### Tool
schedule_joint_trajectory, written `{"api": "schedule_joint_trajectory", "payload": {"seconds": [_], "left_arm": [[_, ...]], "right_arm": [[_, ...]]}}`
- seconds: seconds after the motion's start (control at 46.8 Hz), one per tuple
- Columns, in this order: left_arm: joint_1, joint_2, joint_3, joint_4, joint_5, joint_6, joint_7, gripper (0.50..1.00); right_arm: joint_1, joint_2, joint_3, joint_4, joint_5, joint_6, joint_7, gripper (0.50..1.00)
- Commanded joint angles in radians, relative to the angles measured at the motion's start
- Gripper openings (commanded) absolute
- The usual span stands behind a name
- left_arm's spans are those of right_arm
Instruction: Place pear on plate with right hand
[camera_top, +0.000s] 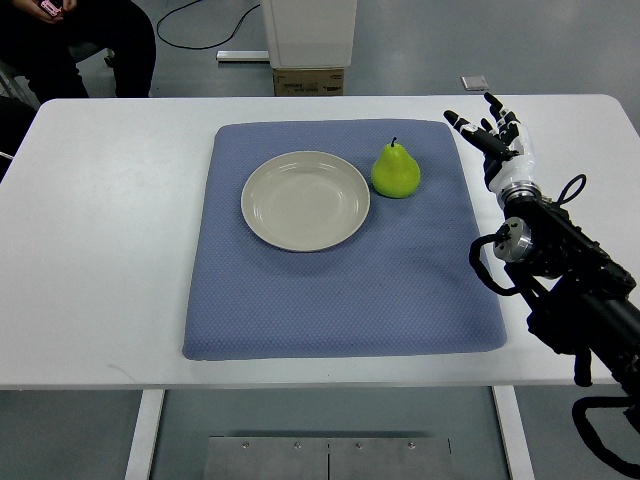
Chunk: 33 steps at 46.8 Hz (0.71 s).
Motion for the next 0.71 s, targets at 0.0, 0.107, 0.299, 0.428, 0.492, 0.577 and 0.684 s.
{"api": "schedule_joint_trajectory", "payload": {"seconds": [0.0,0.107,0.299,0.428,0.492,0.577,0.684], "left_arm": [[-0.001,0.0,0.0,0.0,0.0,0.001,0.002,1.0],[0.001,0.0,0.0,0.0,0.003,0.001,0.0,1.0],[-0.001,0.0,0.0,0.0,0.003,0.0,0.0,1.0],[0.001,0.0,0.0,0.0,0.002,-0.002,0.0,1.0],[0.001,0.0,0.0,0.0,0.003,0.0,0.0,1.0],[0.001,0.0,0.0,0.0,0.003,0.0,0.0,1.0],[0.001,0.0,0.0,0.0,0.003,0.0,0.0,1.0]], "right_arm": [[0.001,0.0,-0.008,-0.001,0.0,0.0,0.0,1.0],[0.001,0.001,-0.009,0.001,0.0,0.0,0.0,1.0],[-0.002,0.003,-0.011,0.001,0.0,0.0,0.0,1.0],[0.0,0.001,-0.011,0.001,0.0,0.0,0.0,1.0],[0.003,0.0,-0.011,0.001,0.0,0.0,0.0,1.0],[0.004,0.0,-0.011,0.003,0.0,0.0,0.0,1.0],[0.006,-0.002,-0.012,0.003,0.0,0.001,0.0,1.0]]}}
